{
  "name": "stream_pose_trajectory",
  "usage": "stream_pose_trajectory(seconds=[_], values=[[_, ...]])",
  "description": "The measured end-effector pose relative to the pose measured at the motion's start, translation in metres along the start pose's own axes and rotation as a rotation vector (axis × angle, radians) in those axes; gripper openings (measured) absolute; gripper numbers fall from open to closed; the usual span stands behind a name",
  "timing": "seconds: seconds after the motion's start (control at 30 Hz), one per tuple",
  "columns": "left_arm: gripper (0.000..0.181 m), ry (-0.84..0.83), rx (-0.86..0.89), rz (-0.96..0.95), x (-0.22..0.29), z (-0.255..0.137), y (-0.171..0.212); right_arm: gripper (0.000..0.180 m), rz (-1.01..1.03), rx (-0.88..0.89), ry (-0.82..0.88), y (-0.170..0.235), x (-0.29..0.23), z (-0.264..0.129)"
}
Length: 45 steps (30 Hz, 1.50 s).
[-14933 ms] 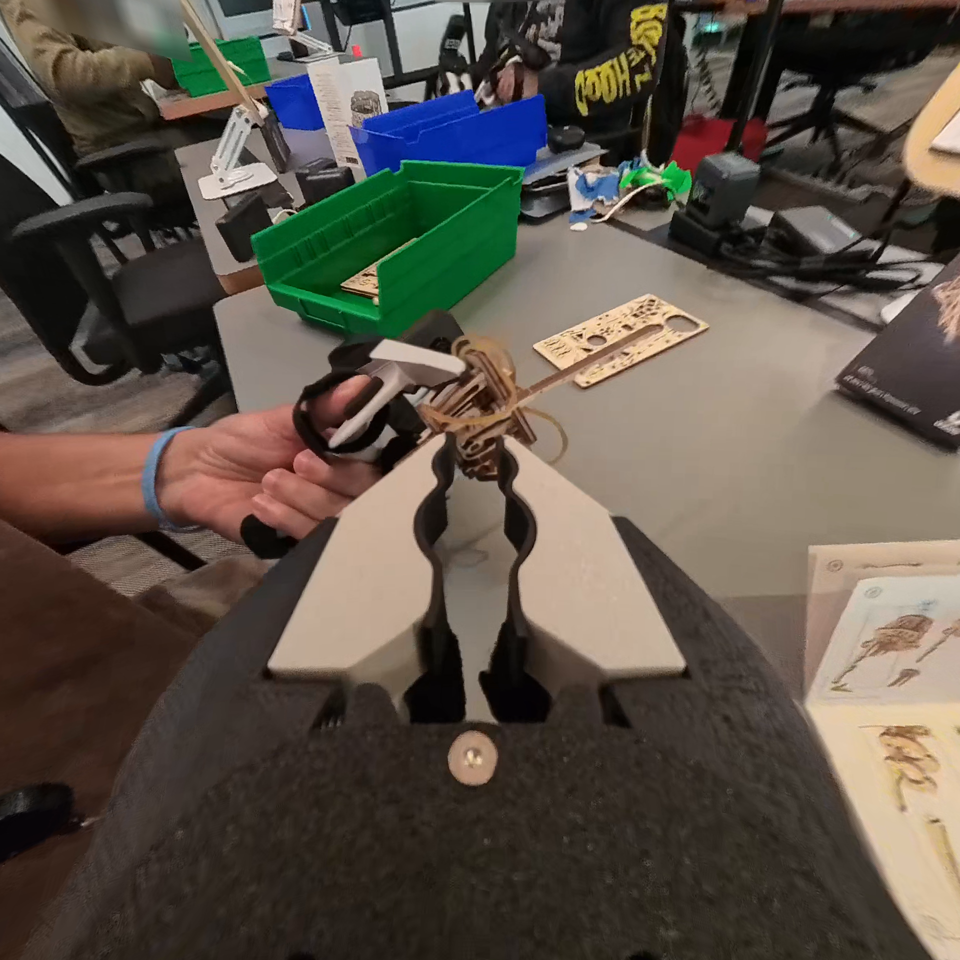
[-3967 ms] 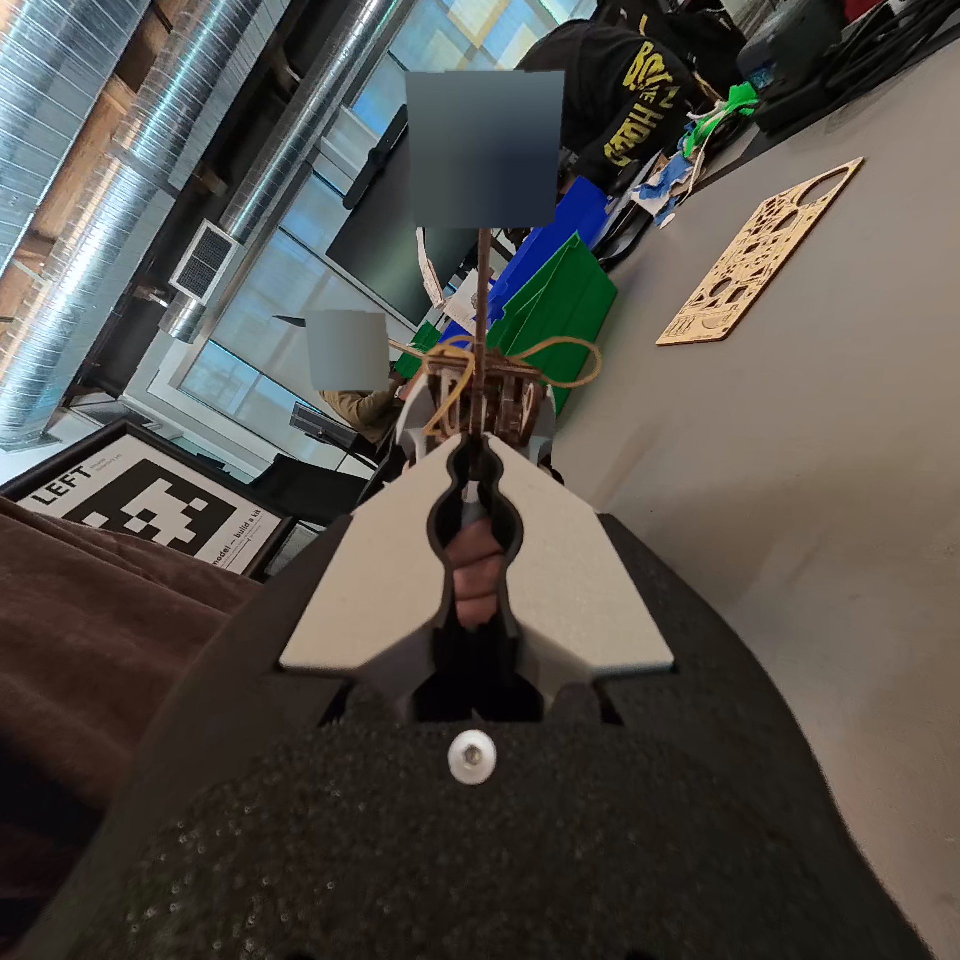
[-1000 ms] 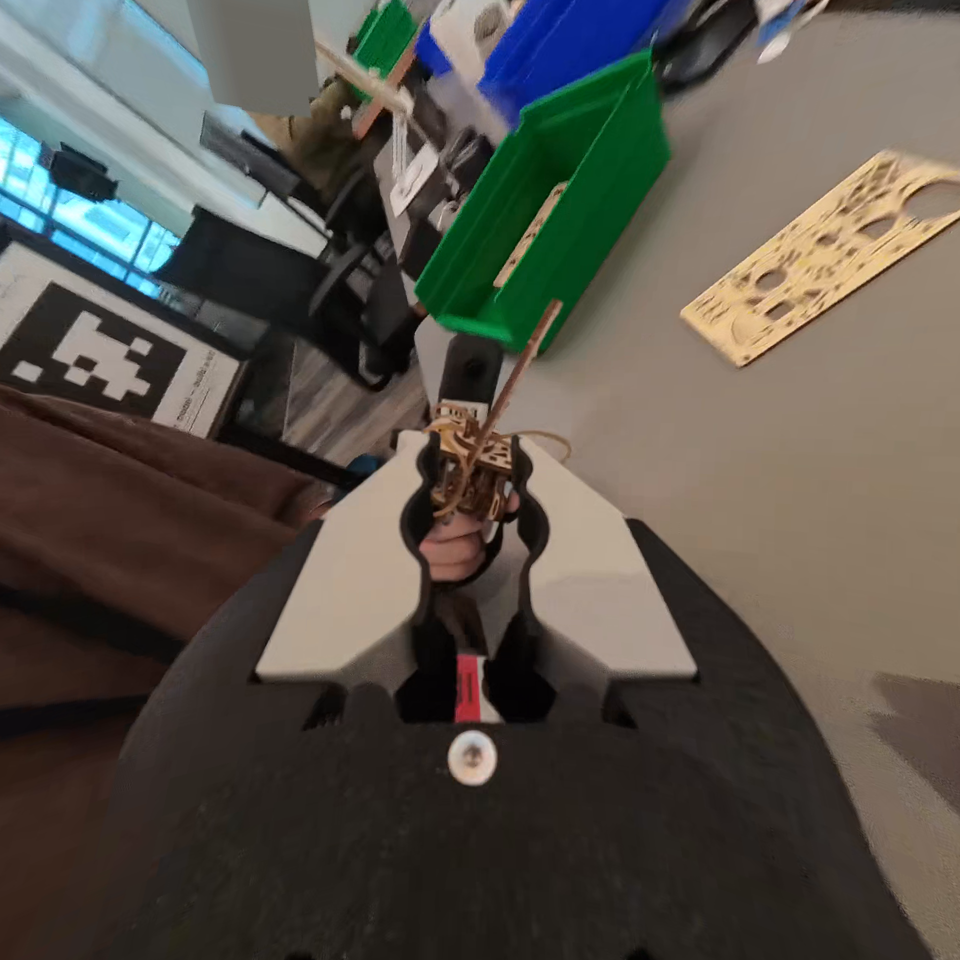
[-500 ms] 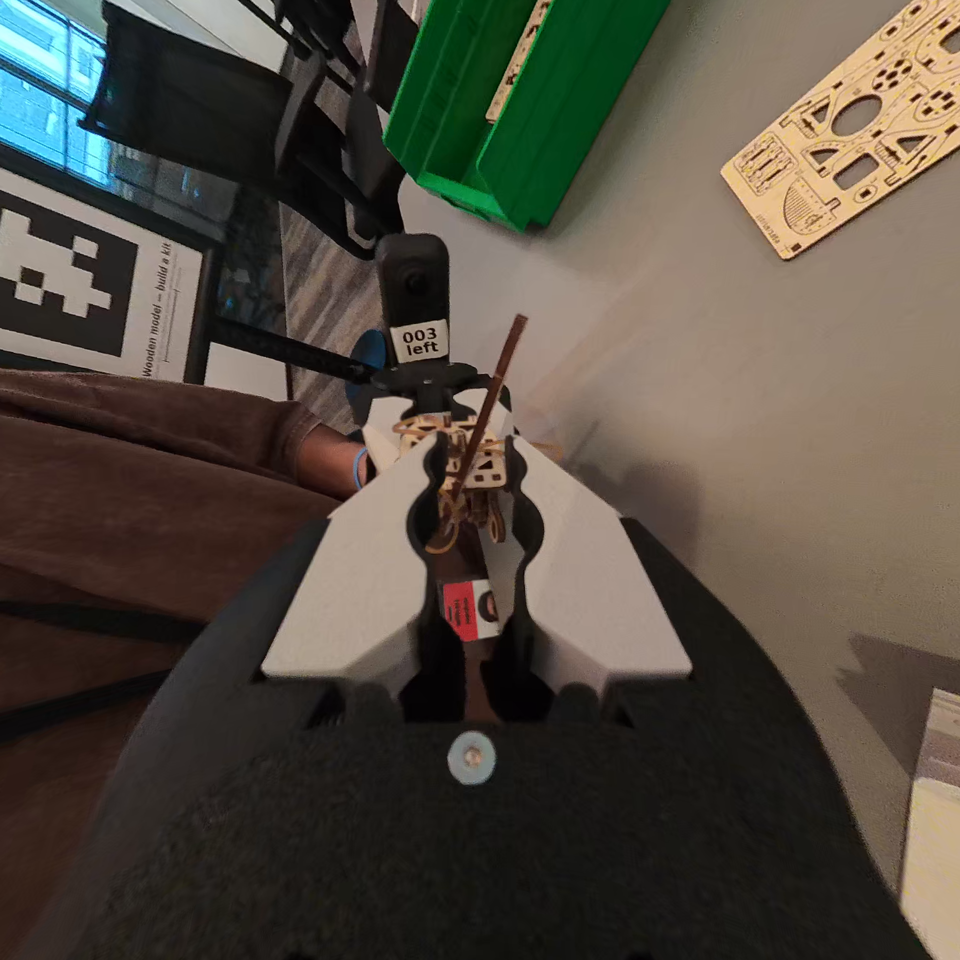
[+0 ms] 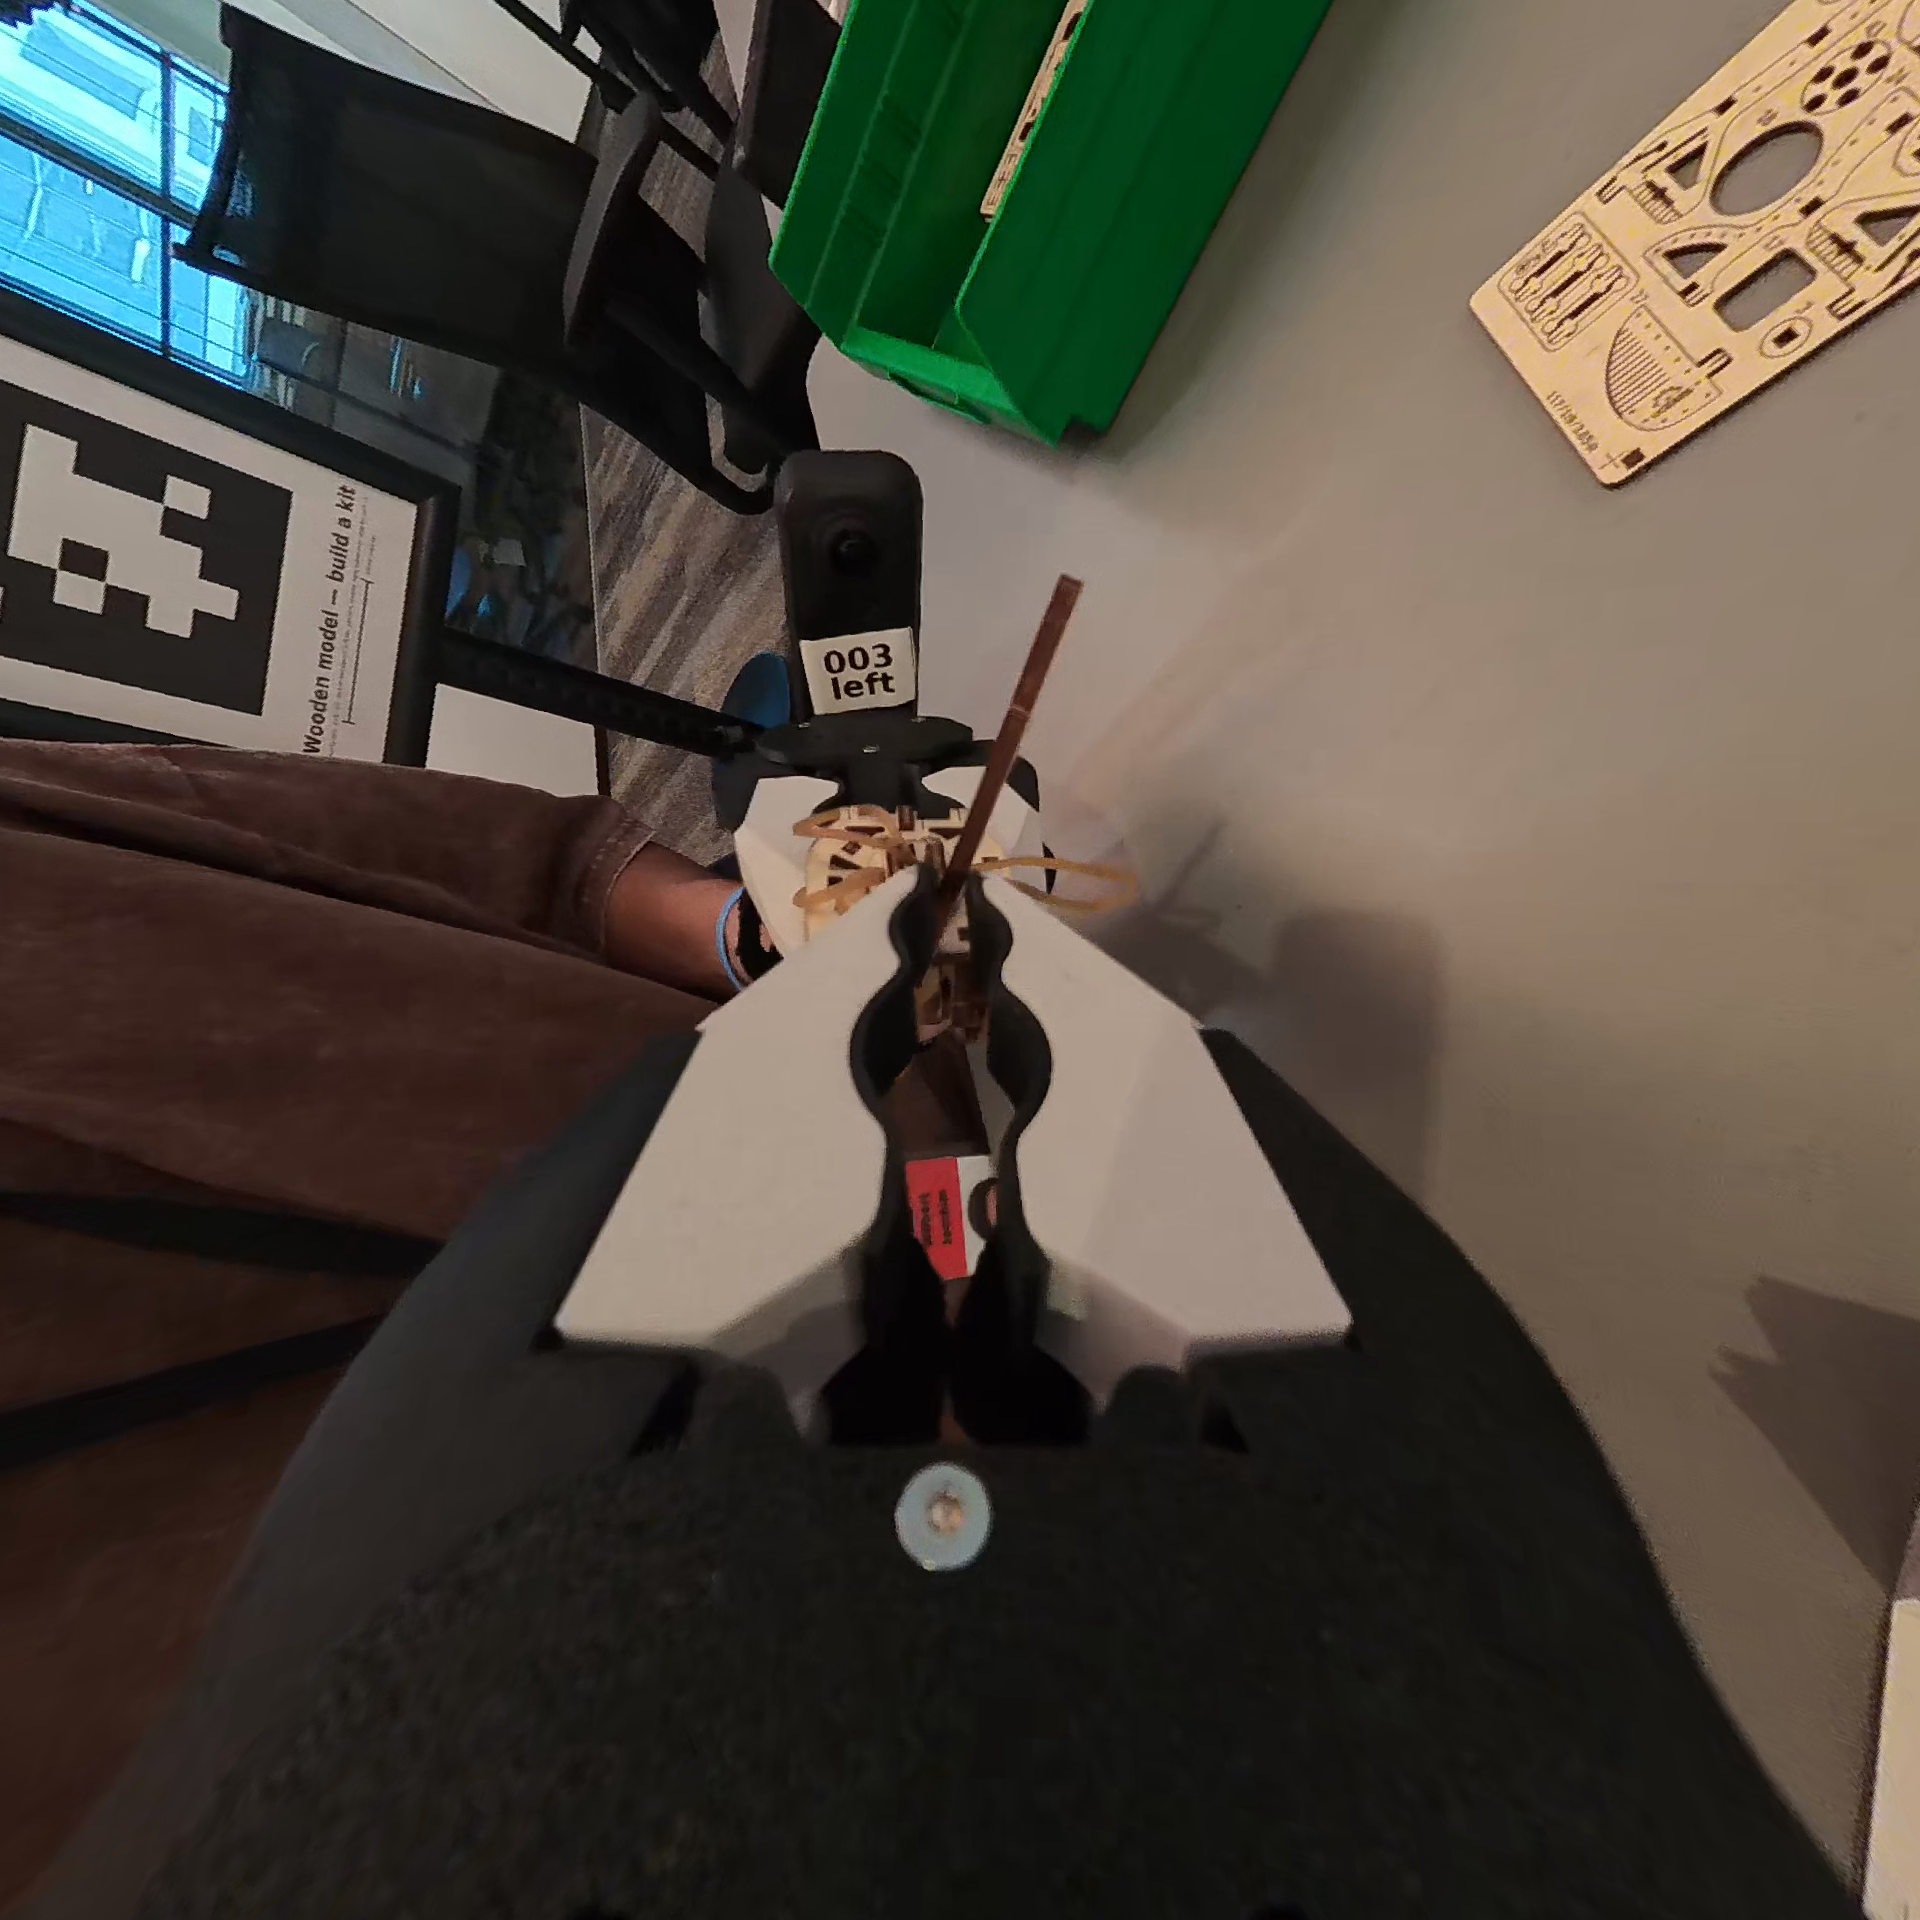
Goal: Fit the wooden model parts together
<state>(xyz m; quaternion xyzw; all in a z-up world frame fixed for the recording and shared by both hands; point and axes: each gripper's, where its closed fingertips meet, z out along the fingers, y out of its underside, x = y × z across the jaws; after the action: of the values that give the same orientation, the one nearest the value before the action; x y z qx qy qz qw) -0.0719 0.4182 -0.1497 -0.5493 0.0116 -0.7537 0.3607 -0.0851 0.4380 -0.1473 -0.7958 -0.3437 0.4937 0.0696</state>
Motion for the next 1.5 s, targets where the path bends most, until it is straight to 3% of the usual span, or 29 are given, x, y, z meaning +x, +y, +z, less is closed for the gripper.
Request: stream_pose_trajectory(seconds=[0.53,1.5], values=[[0.039,0.061,0.083,-0.144,-0.004,-0.007,-0.011,0.003,0.080,0.184,-0.049,-0.009,0.002,0.006],[0.039,-0.055,0.050,-0.060,-0.015,-0.007,-0.005,0.002,0.196,0.237,-0.086,-0.007,0.011,0.011]])
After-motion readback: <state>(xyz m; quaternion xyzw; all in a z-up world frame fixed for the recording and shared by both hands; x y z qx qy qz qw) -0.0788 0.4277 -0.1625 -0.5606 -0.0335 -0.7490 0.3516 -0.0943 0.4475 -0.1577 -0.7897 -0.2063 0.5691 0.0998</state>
